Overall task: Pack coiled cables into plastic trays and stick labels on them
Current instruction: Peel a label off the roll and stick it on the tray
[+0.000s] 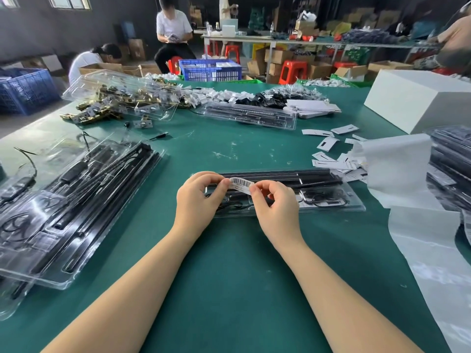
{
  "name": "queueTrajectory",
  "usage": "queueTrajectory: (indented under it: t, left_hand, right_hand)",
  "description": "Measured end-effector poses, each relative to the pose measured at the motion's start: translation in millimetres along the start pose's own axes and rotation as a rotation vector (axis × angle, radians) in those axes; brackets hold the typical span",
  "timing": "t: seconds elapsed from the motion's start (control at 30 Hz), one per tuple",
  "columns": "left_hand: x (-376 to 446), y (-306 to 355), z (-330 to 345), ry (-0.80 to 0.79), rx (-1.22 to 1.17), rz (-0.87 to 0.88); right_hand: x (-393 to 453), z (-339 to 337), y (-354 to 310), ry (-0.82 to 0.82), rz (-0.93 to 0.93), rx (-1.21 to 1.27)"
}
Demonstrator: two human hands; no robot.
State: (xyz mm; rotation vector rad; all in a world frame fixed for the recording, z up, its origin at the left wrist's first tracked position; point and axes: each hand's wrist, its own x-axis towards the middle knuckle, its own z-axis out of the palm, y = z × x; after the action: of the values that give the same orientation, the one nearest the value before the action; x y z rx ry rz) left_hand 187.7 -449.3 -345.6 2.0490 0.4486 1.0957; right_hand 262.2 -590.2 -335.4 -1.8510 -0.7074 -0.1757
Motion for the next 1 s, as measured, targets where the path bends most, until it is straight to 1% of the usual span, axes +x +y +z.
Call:
queueTrajectory:
  t: [0.17,0.33,0.4,0.47,0.53,0.63,0.73,0.87,1.0]
  left_hand:
    - [0,-2,-1,-0.020,-0.010,-0.037]
    - [-2,3,-5,-0.015,-0.050,-0.030]
    - [-2,6,-9,-0.024,-0.062,-0.073]
    - [0,5,-16,-0.052,-0.064,-0.151]
    - [2,4,-23,-0.087,0.004,-0.215]
    - [3,2,-29,-0.098,0.162,-0.286]
    - [3,0,-27,-0.105,0.212,-0.350]
    - [3,-4,-22,-0.144,0.321,-0.353]
    - [4,-7,-19,-0.162,0.338,-0.361]
  right_hand:
    - [-2,0,-3,-0.022,-0.015,-0.017]
    - [-1,-1,-4,-0.041,-0.009,0.022]
    - [0,0,-5,-0.046,0.012,0.044]
    - [4,1,-5,-0.069,0.081,0.066]
    - [10,4,-5,-0.119,0.160,0.005]
    - [13,12,-4,-0.157,0.211,-0.191]
    - [10,18,1,-0.117,0.193,-0.291]
    - [8,21,3,-0.075,0.166,-0.322]
    - [7,24,3,-0.065,0.130,-0.351]
